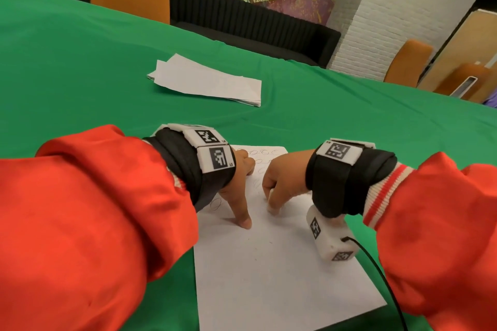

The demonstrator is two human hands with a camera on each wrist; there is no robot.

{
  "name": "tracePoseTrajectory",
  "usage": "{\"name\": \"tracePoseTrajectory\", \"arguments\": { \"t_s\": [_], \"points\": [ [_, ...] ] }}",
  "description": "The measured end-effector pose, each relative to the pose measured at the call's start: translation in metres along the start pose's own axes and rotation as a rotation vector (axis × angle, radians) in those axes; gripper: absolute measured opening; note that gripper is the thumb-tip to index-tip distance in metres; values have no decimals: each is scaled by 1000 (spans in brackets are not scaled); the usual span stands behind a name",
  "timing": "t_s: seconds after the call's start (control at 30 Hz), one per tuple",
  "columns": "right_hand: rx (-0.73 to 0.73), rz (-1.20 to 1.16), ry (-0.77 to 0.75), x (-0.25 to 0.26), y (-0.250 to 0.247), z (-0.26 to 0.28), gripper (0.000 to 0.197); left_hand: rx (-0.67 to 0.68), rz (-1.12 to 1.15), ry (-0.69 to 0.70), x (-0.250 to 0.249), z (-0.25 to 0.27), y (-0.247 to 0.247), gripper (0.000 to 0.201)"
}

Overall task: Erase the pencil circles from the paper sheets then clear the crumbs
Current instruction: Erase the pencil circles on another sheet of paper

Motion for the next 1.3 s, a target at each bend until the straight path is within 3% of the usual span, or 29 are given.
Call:
{"name": "tracePoseTrajectory", "arguments": {
  "t_s": [0.1,0.2,0.37,0.5,0.67,0.83,1.0,1.17,1.3],
  "points": [
    [9,10,39,-6,-1,0,22,0,1,1,0,0,0,101],
    [1,42,105,-19,-1,-1,13,4,7,-2,-1,-1,1,100],
    [29,0,-1,-2,2,0,10,-3,-3,1,0,0,0,101],
    [7,14,78,-15,-3,-2,12,2,1,-2,-1,0,0,100],
    [25,1,16,-7,0,-2,11,-6,-8,1,0,0,0,102],
    [16,-49,102,-22,-1,-3,20,-2,1,-2,1,-1,1,101],
    [40,-37,11,-3,1,-1,12,2,-3,-6,1,-2,1,102],
    [31,-57,116,-20,-3,1,12,-3,1,-2,1,-2,1,101],
    [45,-56,51,-9,1,-1,14,2,-5,-2,1,-3,2,102]
  ]
}}
Point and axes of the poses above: each hand's wrist, its own z-axis away from the middle knuckle, its own y-axis out of the palm, x = y × z, the point moved 4 cm from there along -z, towards the middle knuckle, and after that the axes turned 13 degrees about z, right-handed, at the moved point
